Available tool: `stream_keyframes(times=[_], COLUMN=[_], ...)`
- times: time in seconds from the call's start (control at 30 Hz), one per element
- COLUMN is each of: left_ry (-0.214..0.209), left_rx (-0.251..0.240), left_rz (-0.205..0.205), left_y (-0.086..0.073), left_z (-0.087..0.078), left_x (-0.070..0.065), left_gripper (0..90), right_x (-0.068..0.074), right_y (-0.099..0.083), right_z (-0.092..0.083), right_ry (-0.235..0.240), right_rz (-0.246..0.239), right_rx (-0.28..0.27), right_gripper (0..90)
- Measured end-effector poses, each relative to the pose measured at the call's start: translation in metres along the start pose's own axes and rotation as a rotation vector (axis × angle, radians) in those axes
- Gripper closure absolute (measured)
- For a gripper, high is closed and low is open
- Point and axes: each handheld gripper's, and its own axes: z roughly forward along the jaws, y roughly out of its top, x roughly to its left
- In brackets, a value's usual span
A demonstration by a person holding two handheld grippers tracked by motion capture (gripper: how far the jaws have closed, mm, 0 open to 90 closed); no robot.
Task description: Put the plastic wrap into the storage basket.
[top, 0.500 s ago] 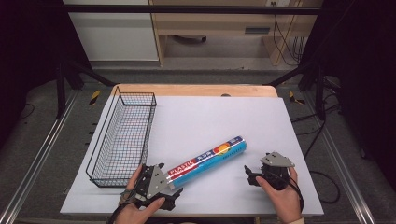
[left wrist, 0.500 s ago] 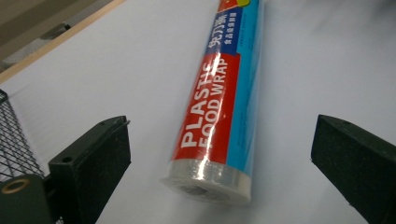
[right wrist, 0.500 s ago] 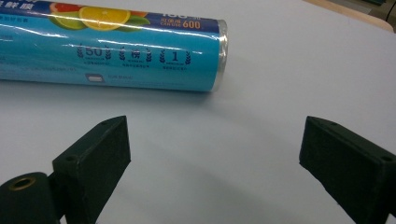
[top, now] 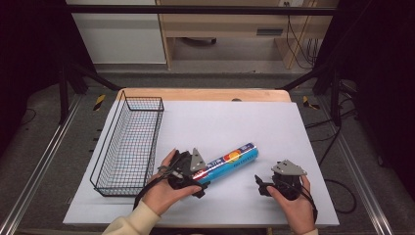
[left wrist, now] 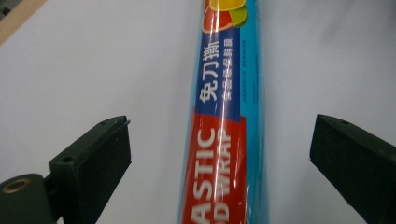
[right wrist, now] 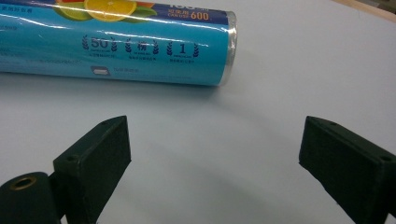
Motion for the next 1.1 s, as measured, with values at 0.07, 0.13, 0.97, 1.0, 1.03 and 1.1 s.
stream_keyframes(times=[0.07, 0.13, 0.97, 1.0, 1.03, 1.1], left_ry=[-0.026, -0.022, -0.129, -0.134, -0.137, -0.142], left_rx=[0.021, 0.031, 0.209, 0.211, 0.214, 0.22], left_rz=[-0.009, -0.005, 0.064, 0.062, 0.064, 0.068], left_y=[0.007, 0.01, 0.039, 0.039, 0.039, 0.04], left_z=[0.011, 0.017, 0.083, 0.083, 0.084, 0.085], left_x=[0.002, 0.003, 0.008, 0.008, 0.008, 0.007], left_gripper=[5.7, 5.8, 24.4, 24.8, 25.5, 26.1], right_x=[-0.001, 0.0, 0.003, 0.003, 0.003, 0.003], right_y=[0.0, 0.0, 0.001, 0.001, 0.001, 0.001], right_z=[0.0, 0.0, 0.001, 0.001, 0.001, 0.001], right_ry=[0.0, 0.001, 0.029, 0.029, 0.03, 0.031], right_rz=[-0.006, 0.001, -0.015, -0.01, -0.01, -0.009], right_rx=[-0.001, -0.001, -0.002, -0.003, -0.002, 0.002], right_gripper=[9.3, 9.3, 9.4, 9.4, 9.4, 9.4])
